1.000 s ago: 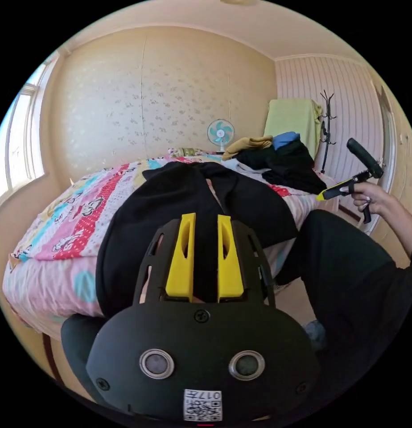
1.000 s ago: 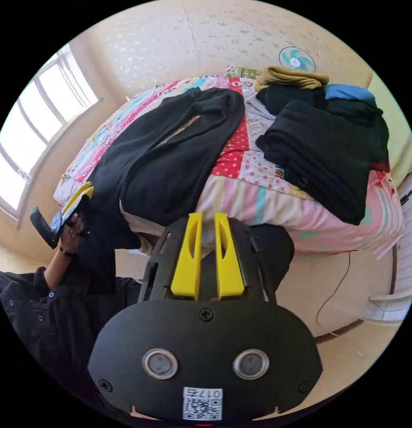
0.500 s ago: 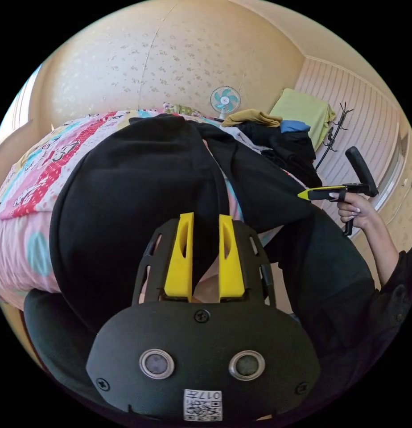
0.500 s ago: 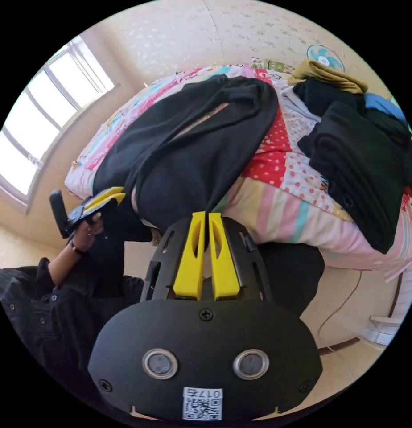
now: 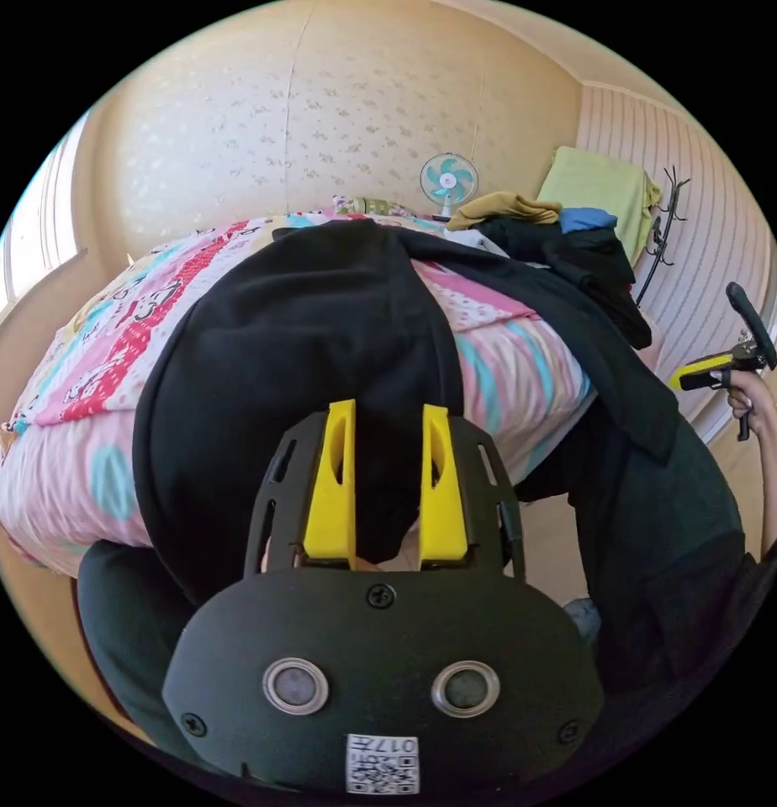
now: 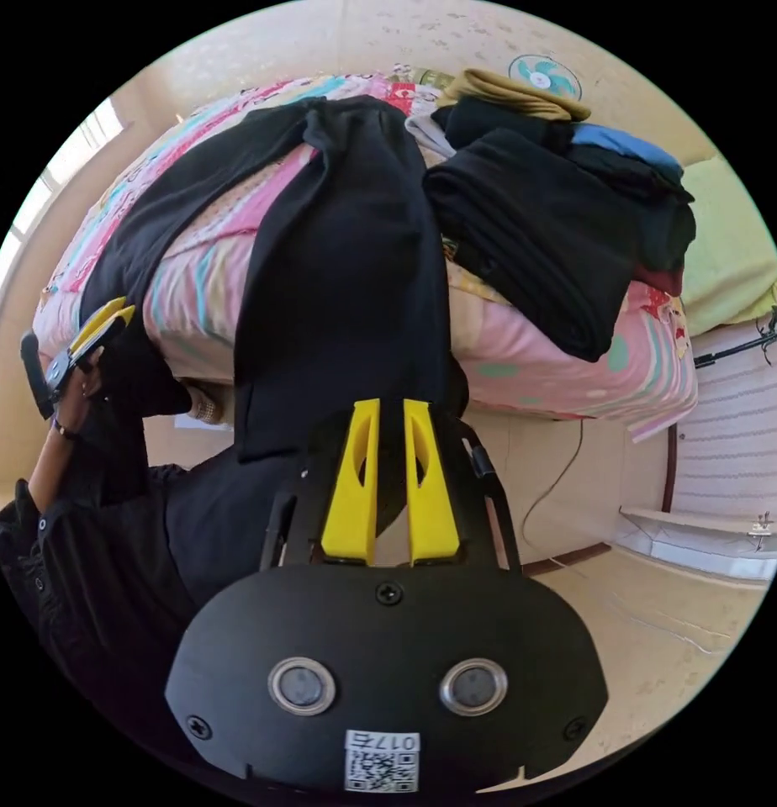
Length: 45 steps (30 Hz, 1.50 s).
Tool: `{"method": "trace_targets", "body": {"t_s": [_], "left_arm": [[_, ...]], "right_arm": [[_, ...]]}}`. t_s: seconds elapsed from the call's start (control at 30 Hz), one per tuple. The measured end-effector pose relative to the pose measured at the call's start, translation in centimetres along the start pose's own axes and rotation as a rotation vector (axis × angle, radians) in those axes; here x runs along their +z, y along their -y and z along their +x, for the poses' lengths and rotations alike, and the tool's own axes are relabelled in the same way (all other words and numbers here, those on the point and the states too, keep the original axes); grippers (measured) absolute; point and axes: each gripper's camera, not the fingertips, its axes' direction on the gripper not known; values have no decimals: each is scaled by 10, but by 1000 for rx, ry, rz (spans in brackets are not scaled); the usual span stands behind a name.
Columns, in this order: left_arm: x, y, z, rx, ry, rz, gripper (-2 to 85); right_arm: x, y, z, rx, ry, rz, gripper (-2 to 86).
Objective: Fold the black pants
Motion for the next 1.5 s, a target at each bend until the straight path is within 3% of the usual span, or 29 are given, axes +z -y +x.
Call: {"method": "trace_targets", "body": {"t_s": [0.07,0.13,0.2,0.3,0.37,0.4,0.5,0.53,0.6,0.67,0.73,0.8,0.87,0.93,1.03,1.1,1.2,1.27,1.3,1.33,1.43,1.5], "left_arm": [[-2,11,-21,-90,-147,-96,38],[-10,15,-49,-219,-310,-109,11],[-16,13,-61,-220,-433,-80,2],[-14,19,-41,-73,-652,-129,-3],[-18,34,2,201,-1072,-202,-4],[-20,35,9,228,-1105,-222,-4],[-42,37,11,310,-853,-193,1],[-51,37,-3,297,-686,-150,5],[-69,34,-42,170,-457,-34,34],[-95,19,-118,-190,-227,140,67],[-110,-1,-162,-398,-147,256,87],[-105,-15,-189,-517,-148,264,111],[-70,-16,-198,-550,-290,135,120],[-70,-17,-190,-547,-231,171,114],[-65,-3,-174,-466,-139,75,58],[-67,7,-168,-421,-149,19,22],[-99,17,-179,-420,-327,42,7],[-130,26,-197,-408,-603,95,2],[-133,30,-199,-388,-648,71,1],[-134,39,-197,-325,-680,-15,0],[-108,45,-181,-175,-529,-283,2],[-81,36,-183,-200,-519,-421,4]], "right_arm": [[-9,1,-6,-4,-3,68,52],[-14,2,-9,-7,45,108,51],[-16,2,-13,-22,171,148,48],[-13,1,-24,-63,279,187,49],[-10,2,-34,-97,295,189,52],[-7,2,-41,-123,294,189,55],[-3,5,-59,-185,325,199,66],[-2,6,-62,-194,340,204,68],[3,18,-76,-242,438,232,75],[11,33,-89,-274,494,234,82],[26,54,-102,-274,532,210,91],[53,81,-118,-248,614,176,104],[79,99,-134,-214,593,137,111],[110,111,-152,-184,534,73,112],[123,103,-154,-56,473,151,78],[122,101,-146,-103,576,90,27],[96,91,-121,-106,713,133,11],[76,81,-110,-122,643,176,9],[68,77,-103,-122,584,193,9],[67,76,-101,-123,566,192,9],[87,84,-98,-135,558,118,17],[107,103,-108,-156,564,54,36]]}}
